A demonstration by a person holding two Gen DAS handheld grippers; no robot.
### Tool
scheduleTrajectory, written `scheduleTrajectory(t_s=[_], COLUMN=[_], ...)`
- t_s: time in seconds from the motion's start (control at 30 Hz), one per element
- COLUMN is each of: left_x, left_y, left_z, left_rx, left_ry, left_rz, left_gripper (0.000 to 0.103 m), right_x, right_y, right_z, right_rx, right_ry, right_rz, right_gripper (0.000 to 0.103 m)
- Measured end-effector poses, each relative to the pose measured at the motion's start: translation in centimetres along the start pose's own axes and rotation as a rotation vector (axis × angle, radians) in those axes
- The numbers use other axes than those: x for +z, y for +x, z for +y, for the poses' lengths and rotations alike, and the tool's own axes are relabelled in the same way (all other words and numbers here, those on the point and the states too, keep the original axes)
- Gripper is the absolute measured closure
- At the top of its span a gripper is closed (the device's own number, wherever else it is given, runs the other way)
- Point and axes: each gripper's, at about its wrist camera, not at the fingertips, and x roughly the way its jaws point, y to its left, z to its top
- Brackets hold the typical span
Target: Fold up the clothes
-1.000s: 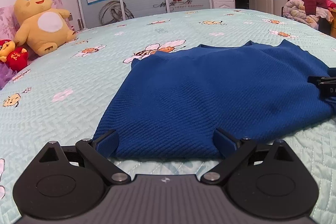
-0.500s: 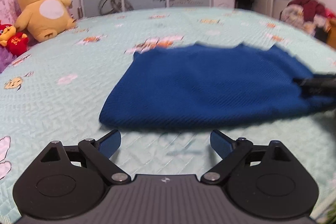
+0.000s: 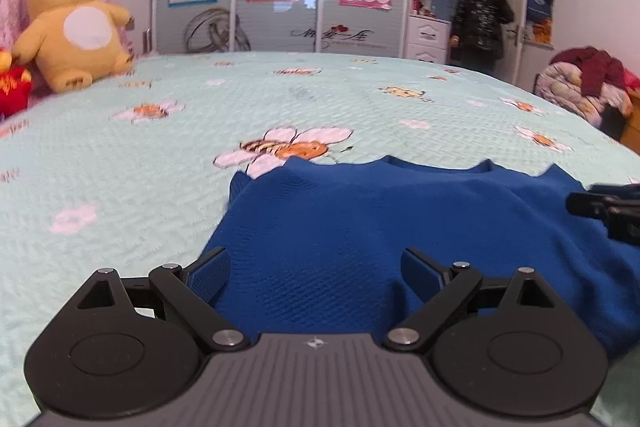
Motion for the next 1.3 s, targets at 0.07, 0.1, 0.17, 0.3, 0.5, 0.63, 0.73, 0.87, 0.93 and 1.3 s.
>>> scheduleTrajectory(t_s=[0.07,0.1,0.17,0.3,0.5,0.63,0.73,0.87,0.93,1.3], left_x=[-0.2,-0.3,-0.2,-0.2,0.0,-0.1,0.1,0.3,0.5,0.2], left_y=[0.3,0.5,0.6,0.9,0.7,0.8,1.0,1.2,1.1,1.6], left_z=[0.3,0.5,0.7,0.1,0.3,0.7,0.7,0.6,0.5,0.5], left_rx=[-0.007,-0.01,-0.019,-0.018,-0.03,-0.044,-0.041,-0.033,-0.031,-0.036], left_ry=[-0.024,-0.035,-0.047,-0.016,-0.033,-0.056,-0.061,-0.054,-0.055,-0.04], left_rz=[0.017,0.026,0.036,0.051,0.014,0.01,0.028,0.041,0.04,0.063], left_gripper=[0.008,0.008,0.007,0.007,0.008,0.008,0.008,0.008,0.008,0.007], right_x=[1.0,1.5,1.4,0.7,2.4,3.5,3.0,2.1,2.4,2.6], right_y=[2.8,4.2,6.6,7.9,5.2,7.5,10.2,10.8,9.0,11.9], right_z=[0.3,0.4,-0.1,-5.9,-5.2,-0.3,-2.6,-8.9,-9.7,-1.5], right_rx=[0.016,0.023,-0.032,-0.171,-0.185,-0.06,-0.117,-0.29,-0.341,-0.106], right_ry=[-0.017,-0.025,-0.061,0.037,0.053,-0.012,0.015,0.111,0.149,0.01], right_rz=[0.077,0.115,0.191,0.24,0.157,0.166,0.225,0.268,0.23,0.243], right_gripper=[0.099,0.101,0.103,0.103,0.096,0.089,0.089,0.078,0.077,0.068])
